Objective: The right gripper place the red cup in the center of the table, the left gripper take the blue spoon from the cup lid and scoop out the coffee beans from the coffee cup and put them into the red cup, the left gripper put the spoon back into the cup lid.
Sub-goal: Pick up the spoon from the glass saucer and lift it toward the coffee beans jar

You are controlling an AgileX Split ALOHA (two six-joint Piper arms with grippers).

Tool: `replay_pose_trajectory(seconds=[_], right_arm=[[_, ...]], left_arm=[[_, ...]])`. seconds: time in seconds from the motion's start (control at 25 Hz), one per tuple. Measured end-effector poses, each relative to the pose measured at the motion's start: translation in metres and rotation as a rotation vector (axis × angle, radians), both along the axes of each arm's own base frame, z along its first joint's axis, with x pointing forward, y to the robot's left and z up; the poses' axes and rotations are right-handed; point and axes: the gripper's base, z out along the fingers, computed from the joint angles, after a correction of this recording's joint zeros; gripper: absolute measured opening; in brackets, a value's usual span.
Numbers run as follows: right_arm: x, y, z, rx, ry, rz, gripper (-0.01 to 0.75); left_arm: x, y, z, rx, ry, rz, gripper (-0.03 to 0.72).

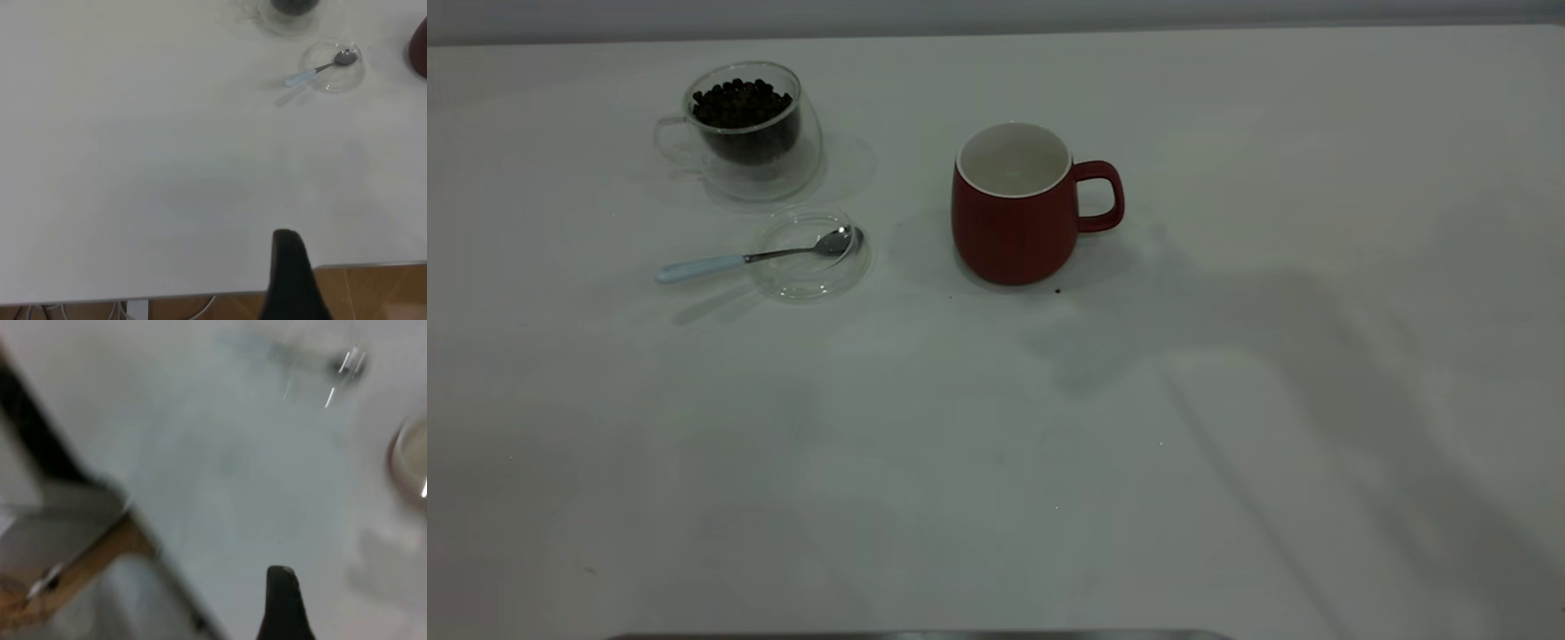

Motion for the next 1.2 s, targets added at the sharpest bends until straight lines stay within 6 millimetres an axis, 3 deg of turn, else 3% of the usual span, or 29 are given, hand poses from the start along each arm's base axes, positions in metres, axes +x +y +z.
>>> replay_pose_trajectory(seconds=[0.12,0.24,0.56,0.76,0.96,1.2], right_arm=[[-0.041,-0.025,0.032,-0.058,-0.015,-0.055,0.573],[-0.081,-0.052,0.04,-0.128,-0.02,-0.144,0.573],[-0.177,-0.121,-0.005,-0.322,0.019,-0.376,0.573],[-0.215,-0.163,-0.028,-0.369,0.01,-0.539,0.573],[-0.244,-0.192,-0.017,-0.366,-0.121,-0.73,0.573],[-0.286,-0.202,-0.001,-0.312,-0.344,-0.846,0.573]], left_arm=[[0.0,0.0,0.0,0.0,0.0,0.0,0.556],[0.0,0.0,0.0,0.0,0.0,0.0,0.556],[0.0,0.0,0.0,0.0,0.0,0.0,0.556],[0.0,0.0,0.0,0.0,0.0,0.0,0.556],[0.0,0.0,0.0,0.0,0.0,0.0,0.556],[0.0,0.0,0.0,0.0,0.0,0.0,0.556]])
